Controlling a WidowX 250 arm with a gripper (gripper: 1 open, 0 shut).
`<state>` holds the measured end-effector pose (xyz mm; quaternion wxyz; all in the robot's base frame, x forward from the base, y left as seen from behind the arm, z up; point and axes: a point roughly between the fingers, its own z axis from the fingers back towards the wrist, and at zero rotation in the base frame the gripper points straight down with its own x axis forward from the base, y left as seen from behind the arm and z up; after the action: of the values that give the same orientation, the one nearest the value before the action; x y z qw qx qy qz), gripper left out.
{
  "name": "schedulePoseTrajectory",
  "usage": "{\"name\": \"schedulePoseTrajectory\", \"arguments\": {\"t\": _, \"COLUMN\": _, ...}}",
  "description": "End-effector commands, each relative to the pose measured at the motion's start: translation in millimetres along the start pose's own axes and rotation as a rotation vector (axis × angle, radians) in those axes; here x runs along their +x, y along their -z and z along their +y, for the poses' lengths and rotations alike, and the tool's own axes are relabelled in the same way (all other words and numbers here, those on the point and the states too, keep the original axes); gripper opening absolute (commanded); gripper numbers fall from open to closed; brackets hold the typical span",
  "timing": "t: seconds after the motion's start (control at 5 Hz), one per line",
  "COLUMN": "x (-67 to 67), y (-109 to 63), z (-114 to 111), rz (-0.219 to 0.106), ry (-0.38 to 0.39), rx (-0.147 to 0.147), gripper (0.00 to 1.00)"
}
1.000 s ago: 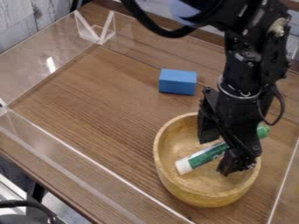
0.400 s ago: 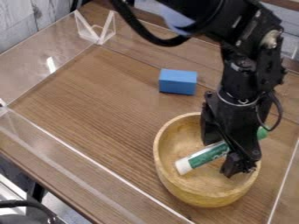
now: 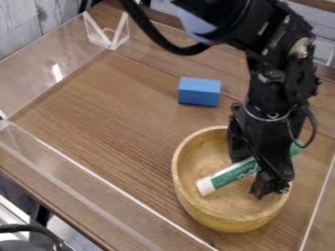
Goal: Remove the green marker from inside the brown bowl and put it on the table
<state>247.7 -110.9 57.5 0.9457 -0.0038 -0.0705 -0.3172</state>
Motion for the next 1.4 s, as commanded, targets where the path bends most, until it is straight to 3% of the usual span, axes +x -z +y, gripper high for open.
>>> {"name": "schedulePoseTrajectory", "arguments": {"t": 0.0, "x": 7.8, "y": -6.3, "z": 1.0, "rz": -0.047, "ry": 0.011, "rx": 0.012, "gripper": 1.00}}
{"name": "schedulePoseTrajectory", "arguments": {"t": 0.4, "x": 9.5, "y": -4.1, "z": 2.4, "rz": -0.072, "ry": 0.007, "rx": 0.014, "gripper": 1.00}}
{"name": "schedulePoseTrajectory", "arguments": {"t": 1.0, "x": 5.3, "y": 9.8, "z": 3.1, "rz": -0.054, "ry": 0.001, "rx": 0.009, "gripper": 1.00}}
{"name": "schedulePoseTrajectory", "arguments": {"t": 1.2, "x": 4.7, "y": 11.2, "z": 4.2, "rz": -0.049, "ry": 0.000, "rx": 0.008, "gripper": 0.00}}
